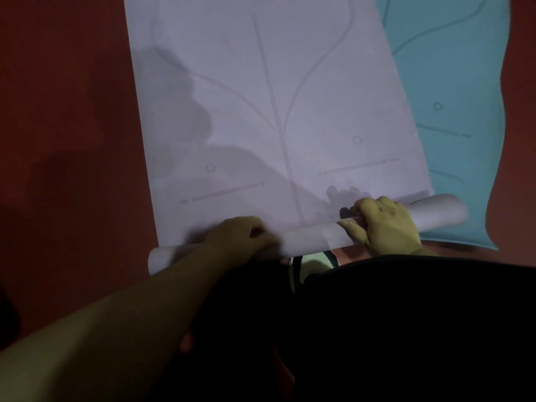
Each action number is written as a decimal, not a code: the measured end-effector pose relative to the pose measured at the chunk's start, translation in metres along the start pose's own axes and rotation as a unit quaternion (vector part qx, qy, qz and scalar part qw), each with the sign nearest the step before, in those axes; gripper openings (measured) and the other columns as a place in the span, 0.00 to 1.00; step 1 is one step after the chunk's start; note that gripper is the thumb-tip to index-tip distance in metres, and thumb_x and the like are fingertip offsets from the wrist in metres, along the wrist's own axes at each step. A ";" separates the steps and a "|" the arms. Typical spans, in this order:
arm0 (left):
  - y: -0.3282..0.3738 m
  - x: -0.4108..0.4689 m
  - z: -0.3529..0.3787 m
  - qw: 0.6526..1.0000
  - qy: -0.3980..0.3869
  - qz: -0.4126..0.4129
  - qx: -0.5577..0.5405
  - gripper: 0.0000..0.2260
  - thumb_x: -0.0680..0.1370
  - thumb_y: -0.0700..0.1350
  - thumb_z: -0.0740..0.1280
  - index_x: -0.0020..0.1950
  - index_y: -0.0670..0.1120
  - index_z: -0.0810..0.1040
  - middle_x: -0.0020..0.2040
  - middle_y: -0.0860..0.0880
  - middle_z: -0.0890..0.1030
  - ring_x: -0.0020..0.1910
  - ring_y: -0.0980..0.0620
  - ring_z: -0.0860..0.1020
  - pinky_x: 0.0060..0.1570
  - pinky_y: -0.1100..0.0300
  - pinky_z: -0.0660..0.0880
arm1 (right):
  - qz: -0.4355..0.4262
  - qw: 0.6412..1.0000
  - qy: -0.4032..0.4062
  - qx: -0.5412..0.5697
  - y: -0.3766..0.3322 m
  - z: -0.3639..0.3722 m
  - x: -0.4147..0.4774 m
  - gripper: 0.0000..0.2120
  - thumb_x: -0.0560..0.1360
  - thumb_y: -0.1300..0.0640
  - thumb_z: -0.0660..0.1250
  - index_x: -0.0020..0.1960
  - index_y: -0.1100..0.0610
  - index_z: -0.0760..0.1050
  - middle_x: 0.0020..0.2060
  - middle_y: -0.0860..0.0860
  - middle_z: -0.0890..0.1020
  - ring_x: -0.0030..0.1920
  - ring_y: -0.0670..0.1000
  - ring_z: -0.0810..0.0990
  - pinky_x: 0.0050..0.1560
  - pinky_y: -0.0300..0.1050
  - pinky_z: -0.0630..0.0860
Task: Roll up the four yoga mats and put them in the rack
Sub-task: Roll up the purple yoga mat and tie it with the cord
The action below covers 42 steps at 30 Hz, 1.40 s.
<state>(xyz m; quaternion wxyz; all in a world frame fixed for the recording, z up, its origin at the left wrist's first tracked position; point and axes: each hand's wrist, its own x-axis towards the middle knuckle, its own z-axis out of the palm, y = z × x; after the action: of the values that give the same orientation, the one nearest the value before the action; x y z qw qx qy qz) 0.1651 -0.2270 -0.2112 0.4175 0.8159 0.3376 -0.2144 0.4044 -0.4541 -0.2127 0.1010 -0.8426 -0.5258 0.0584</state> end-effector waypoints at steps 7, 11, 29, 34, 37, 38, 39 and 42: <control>0.017 -0.019 0.017 0.971 0.182 0.070 0.136 0.20 0.75 0.64 0.55 0.55 0.58 0.83 0.51 0.52 0.80 0.52 0.43 0.77 0.50 0.49 0.72 | 0.071 0.991 -0.112 -0.012 0.002 0.001 0.035 0.26 0.74 0.30 0.59 0.52 0.53 0.74 0.41 0.56 0.82 0.45 0.62 0.80 0.38 0.48 0.65; 0.004 -0.022 0.017 0.969 0.126 0.098 0.189 0.30 0.71 0.70 0.53 0.63 0.58 0.80 0.56 0.51 0.79 0.55 0.43 0.76 0.51 0.48 0.73 | 0.057 0.991 -0.121 0.004 0.000 -0.003 0.037 0.23 0.76 0.31 0.59 0.50 0.51 0.74 0.43 0.52 0.81 0.46 0.59 0.79 0.40 0.46 0.66; 0.010 -0.012 0.017 0.964 0.137 0.095 0.206 0.22 0.74 0.64 0.59 0.63 0.56 0.79 0.50 0.47 0.80 0.46 0.39 0.80 0.44 0.46 0.77 | -0.048 0.985 -0.158 -0.048 0.014 -0.005 0.032 0.24 0.79 0.32 0.50 0.63 0.40 0.78 0.50 0.47 0.79 0.50 0.56 0.77 0.48 0.52 0.73; 0.009 -0.006 0.003 0.976 0.073 0.061 0.194 0.33 0.70 0.71 0.49 0.69 0.61 0.76 0.60 0.50 0.80 0.57 0.41 0.78 0.55 0.49 0.73 | -0.052 0.981 -0.185 -0.025 0.010 -0.017 0.035 0.24 0.78 0.32 0.50 0.66 0.39 0.76 0.53 0.46 0.78 0.51 0.55 0.76 0.52 0.53 0.73; 0.008 -0.002 -0.009 0.989 0.056 0.067 0.118 0.35 0.69 0.73 0.48 0.68 0.63 0.76 0.63 0.53 0.80 0.62 0.44 0.77 0.63 0.48 0.71 | -0.079 0.980 -0.177 -0.051 0.011 -0.021 0.028 0.26 0.78 0.30 0.52 0.69 0.39 0.73 0.53 0.46 0.77 0.50 0.55 0.75 0.52 0.52 0.72; 0.004 0.000 -0.010 0.991 0.063 0.074 0.093 0.33 0.69 0.73 0.50 0.67 0.62 0.77 0.62 0.54 0.80 0.62 0.44 0.77 0.63 0.47 0.72 | -0.085 0.979 -0.179 -0.054 0.011 -0.022 0.027 0.27 0.78 0.29 0.52 0.70 0.39 0.72 0.54 0.46 0.78 0.50 0.55 0.75 0.52 0.52 0.72; -0.002 0.001 -0.012 0.992 0.066 0.077 0.077 0.32 0.70 0.73 0.52 0.67 0.62 0.78 0.61 0.54 0.81 0.61 0.45 0.78 0.63 0.47 0.72 | -0.087 0.977 -0.186 -0.050 0.011 -0.021 0.029 0.28 0.78 0.28 0.51 0.70 0.39 0.72 0.54 0.46 0.78 0.50 0.55 0.76 0.52 0.52 0.73; -0.013 0.000 -0.022 0.995 0.044 0.068 0.052 0.31 0.70 0.73 0.55 0.67 0.62 0.78 0.63 0.57 0.80 0.63 0.51 0.77 0.65 0.54 0.71 | -0.093 0.966 -0.241 -0.031 0.002 -0.025 0.047 0.28 0.78 0.28 0.49 0.71 0.38 0.71 0.54 0.46 0.80 0.53 0.55 0.78 0.53 0.51 0.74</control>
<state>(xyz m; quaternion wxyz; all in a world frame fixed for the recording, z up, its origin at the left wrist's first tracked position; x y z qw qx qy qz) 0.1573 -0.2027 -0.2060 0.3726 0.8664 0.2874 -0.1669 0.4318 -0.4152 -0.1889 -0.0501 -0.7540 -0.6118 0.2338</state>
